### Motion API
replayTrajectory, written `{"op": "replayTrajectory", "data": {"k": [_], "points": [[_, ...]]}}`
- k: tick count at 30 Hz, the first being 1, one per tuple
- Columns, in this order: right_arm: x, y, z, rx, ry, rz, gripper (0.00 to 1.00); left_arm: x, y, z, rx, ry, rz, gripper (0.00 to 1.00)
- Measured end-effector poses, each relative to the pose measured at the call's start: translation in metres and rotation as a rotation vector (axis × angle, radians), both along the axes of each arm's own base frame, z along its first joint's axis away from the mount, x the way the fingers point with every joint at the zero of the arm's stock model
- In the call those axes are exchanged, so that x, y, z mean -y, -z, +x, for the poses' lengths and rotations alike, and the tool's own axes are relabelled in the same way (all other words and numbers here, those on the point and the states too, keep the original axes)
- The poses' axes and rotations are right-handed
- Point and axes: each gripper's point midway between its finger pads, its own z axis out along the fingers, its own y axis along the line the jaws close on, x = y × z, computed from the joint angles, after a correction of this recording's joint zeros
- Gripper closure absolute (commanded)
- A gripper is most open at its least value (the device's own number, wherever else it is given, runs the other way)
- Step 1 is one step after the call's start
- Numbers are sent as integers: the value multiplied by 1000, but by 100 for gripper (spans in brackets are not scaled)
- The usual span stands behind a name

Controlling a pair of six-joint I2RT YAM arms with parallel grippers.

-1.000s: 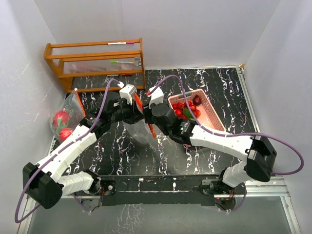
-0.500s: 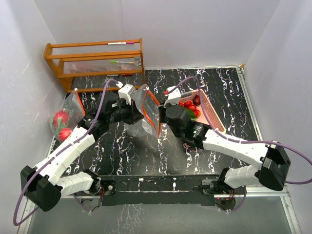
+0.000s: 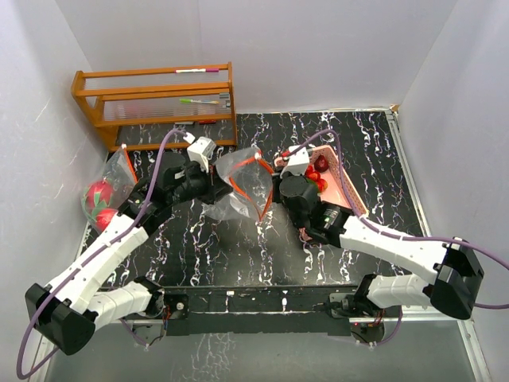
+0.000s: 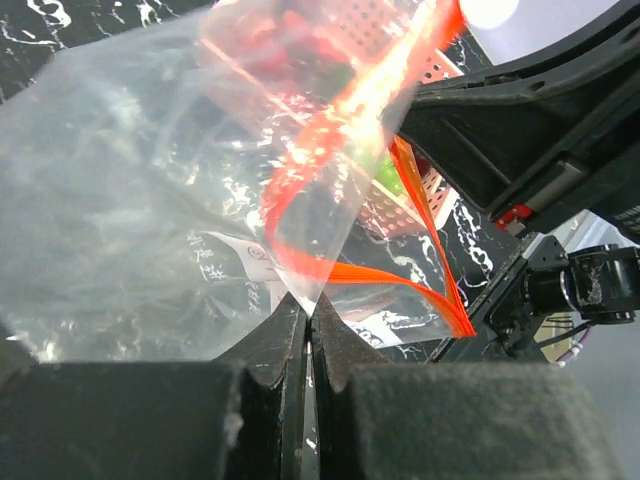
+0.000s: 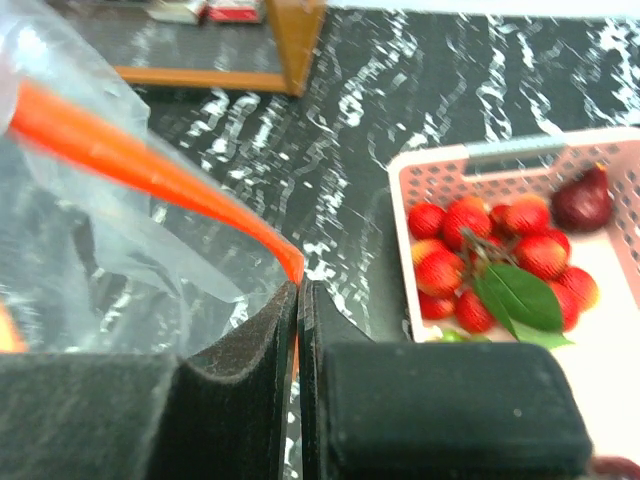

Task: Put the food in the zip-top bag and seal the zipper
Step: Open the zipper of the food storage bag at the center of the board.

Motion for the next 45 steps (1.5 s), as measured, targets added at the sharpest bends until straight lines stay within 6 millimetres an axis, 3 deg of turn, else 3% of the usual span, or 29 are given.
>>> {"op": "replayTrajectory", "data": {"k": [6, 9, 14, 15, 19, 21, 24, 32, 38, 41, 42, 45], "points": [[38, 36, -8, -66, 120, -56, 92, -18, 6, 0, 24, -55, 77, 100], [51, 40, -12, -79, 155, -43, 92, -26, 12, 1, 23, -82, 119, 100], [54, 39, -16, -86, 159, -18, 90, -32, 17, 3, 25, -99, 152, 100], [52, 39, -17, -85, 137, -16, 84, -32, 16, 3, 26, -99, 152, 100], [32, 33, -24, -57, -15, 5, 45, -27, 12, 2, 31, -84, 126, 100], [20, 26, -26, -38, -86, 17, 35, -23, 8, 3, 35, -72, 102, 100], [0, 21, -25, -28, -174, 14, 28, -16, 4, 4, 38, -58, 70, 100], [-35, 27, -21, -36, -283, 21, 24, -8, 4, 5, 20, -40, 35, 100], [-48, 27, -11, -20, -287, 26, 28, 0, 0, 1, 20, 0, -3, 100], [-51, 26, -5, -9, -281, 15, 75, 5, 2, -5, 14, 42, -25, 100], [-52, 26, -3, -5, -281, 9, 83, 7, 3, -7, 9, 54, -29, 100], [-50, 26, 0, -3, -265, 11, 89, 9, 5, -11, 2, 76, -37, 100]]}}
